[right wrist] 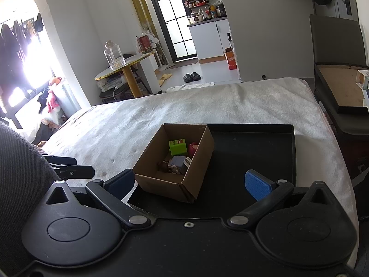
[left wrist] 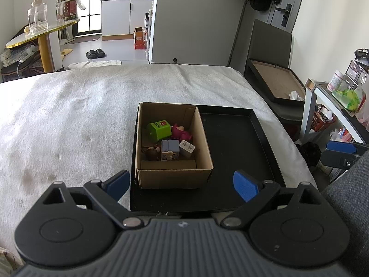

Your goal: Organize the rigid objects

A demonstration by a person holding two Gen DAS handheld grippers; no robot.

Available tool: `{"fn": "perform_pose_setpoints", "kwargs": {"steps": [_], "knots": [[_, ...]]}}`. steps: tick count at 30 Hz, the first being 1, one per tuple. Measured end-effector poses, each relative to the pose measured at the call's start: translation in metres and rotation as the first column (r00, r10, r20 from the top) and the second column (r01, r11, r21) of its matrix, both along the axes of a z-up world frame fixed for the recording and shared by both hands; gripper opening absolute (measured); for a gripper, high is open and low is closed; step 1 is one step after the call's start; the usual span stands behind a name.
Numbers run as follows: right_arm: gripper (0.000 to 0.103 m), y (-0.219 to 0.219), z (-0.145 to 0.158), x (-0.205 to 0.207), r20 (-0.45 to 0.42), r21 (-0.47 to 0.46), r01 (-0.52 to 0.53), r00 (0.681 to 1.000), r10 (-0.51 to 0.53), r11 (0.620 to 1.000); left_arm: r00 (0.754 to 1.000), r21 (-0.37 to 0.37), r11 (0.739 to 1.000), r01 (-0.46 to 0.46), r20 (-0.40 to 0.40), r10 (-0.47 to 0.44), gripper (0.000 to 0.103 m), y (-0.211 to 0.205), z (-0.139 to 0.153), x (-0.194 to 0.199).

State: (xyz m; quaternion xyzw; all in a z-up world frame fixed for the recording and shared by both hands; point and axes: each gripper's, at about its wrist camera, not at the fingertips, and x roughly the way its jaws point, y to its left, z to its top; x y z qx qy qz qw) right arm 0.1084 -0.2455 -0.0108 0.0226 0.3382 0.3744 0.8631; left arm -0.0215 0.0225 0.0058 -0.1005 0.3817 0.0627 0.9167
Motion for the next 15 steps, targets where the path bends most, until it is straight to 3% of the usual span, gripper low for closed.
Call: {"fn": "perform_pose_setpoints", "kwargs": {"steps": [15], "knots": [[0.103, 0.0003, 0.0006, 0.0005, 0.0, -0.001, 0.0, 1.0, 0.0, 1.0, 1.0, 0.0, 1.0, 0.0, -0.002, 0.0, 0.096, 0.001, -0.001, 0.0005]]}}
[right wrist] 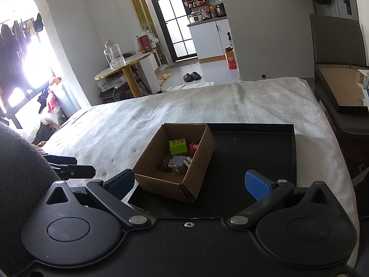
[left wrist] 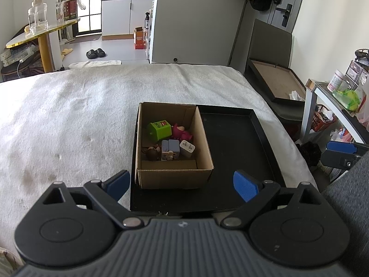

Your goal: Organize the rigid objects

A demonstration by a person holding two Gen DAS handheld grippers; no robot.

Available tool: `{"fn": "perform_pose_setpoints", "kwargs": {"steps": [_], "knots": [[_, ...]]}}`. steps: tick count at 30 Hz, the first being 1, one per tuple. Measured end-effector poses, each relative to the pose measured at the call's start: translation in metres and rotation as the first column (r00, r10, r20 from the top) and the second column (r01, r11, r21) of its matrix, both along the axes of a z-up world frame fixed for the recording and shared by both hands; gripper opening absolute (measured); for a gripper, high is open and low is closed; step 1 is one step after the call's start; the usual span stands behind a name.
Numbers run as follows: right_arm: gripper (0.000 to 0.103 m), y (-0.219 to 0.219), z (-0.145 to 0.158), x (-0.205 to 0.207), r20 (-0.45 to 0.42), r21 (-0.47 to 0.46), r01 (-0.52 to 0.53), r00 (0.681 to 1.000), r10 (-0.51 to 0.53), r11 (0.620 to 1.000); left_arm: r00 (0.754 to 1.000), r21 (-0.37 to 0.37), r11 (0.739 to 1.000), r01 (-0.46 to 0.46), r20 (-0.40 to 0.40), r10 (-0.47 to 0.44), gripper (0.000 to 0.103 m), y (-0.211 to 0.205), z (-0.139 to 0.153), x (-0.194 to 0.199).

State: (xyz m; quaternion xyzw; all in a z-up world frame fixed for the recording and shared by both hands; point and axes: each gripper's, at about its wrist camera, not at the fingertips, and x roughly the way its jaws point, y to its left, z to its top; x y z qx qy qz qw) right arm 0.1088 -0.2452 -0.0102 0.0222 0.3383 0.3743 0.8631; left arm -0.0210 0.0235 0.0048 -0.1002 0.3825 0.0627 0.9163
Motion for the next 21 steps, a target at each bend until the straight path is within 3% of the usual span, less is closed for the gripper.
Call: {"fn": "perform_pose_setpoints", "kwargs": {"steps": [21], "knots": [[0.103, -0.0001, -0.002, 0.0004, -0.009, 0.005, 0.002, 1.0, -0.002, 1.0, 1.0, 0.003, 1.0, 0.006, -0.007, -0.006, 0.096, -0.0006, -0.0009, 0.0016]]}}
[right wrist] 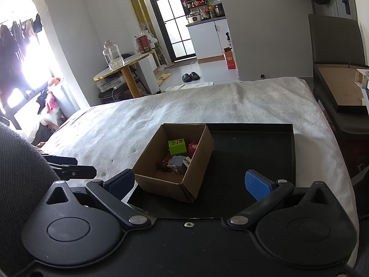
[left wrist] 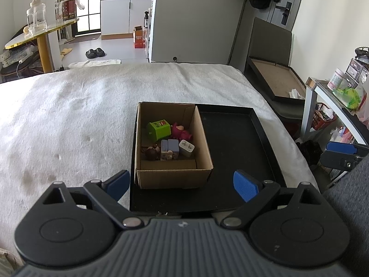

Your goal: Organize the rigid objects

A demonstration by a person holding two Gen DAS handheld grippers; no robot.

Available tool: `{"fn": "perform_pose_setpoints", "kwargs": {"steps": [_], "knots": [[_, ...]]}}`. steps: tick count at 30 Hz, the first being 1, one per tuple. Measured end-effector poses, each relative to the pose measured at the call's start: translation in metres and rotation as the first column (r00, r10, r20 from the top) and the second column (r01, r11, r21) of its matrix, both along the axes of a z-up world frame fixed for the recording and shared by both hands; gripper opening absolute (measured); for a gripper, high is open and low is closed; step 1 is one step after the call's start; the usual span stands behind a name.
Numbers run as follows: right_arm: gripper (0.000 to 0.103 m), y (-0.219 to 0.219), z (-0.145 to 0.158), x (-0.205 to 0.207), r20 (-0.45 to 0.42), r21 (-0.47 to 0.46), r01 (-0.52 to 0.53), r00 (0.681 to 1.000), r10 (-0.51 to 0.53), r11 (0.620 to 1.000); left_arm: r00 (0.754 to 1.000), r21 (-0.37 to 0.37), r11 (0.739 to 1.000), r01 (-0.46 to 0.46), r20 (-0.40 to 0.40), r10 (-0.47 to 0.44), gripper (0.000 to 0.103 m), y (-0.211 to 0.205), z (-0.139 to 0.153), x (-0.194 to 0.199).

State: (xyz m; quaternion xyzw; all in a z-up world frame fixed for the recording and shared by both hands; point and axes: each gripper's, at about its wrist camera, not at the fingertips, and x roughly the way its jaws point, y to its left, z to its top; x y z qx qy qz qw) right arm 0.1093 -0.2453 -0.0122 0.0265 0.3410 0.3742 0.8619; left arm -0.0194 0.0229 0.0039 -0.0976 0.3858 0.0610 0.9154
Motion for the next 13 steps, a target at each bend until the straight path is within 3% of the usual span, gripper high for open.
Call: {"fn": "perform_pose_setpoints", "kwargs": {"steps": [13], "knots": [[0.103, 0.0, -0.0012, 0.0006, -0.012, 0.007, 0.004, 1.0, -0.004, 1.0, 1.0, 0.004, 1.0, 0.005, 0.005, -0.005, 0.096, -0.0035, 0.0011, 0.0031]]}}
